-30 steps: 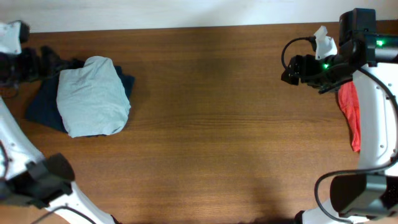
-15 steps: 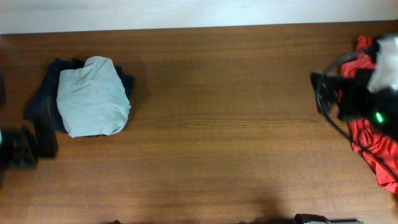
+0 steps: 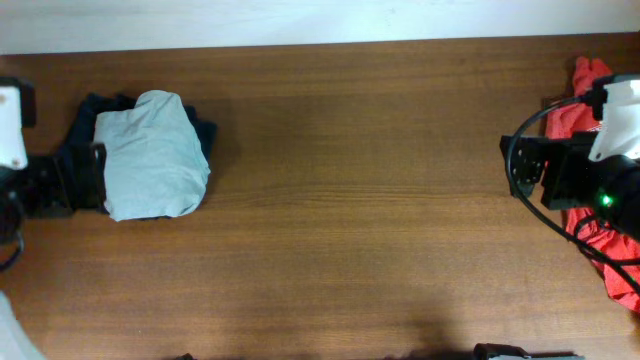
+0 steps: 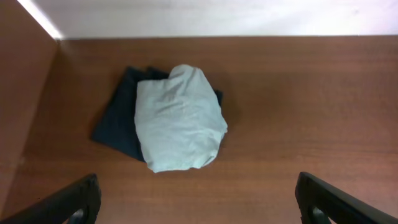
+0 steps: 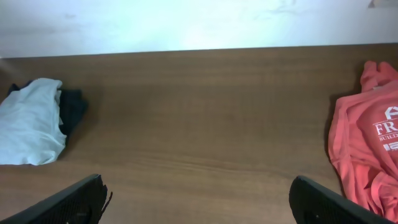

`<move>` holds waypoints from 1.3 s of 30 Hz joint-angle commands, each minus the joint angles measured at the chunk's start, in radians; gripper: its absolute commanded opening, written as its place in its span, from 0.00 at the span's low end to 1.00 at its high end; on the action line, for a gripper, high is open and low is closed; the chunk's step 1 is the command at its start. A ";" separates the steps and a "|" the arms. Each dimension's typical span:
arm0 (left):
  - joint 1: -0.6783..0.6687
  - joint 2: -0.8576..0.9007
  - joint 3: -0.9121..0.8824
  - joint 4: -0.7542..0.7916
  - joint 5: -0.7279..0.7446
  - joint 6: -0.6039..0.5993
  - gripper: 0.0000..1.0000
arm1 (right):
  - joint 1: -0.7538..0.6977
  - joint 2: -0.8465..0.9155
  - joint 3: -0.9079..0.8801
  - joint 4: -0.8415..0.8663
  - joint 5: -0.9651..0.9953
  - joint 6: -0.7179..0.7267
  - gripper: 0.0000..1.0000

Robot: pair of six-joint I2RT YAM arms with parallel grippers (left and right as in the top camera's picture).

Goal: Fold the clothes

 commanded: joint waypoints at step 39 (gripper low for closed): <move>0.001 0.080 -0.021 0.001 0.008 -0.014 1.00 | 0.023 -0.626 -1.162 0.714 0.034 -0.028 0.99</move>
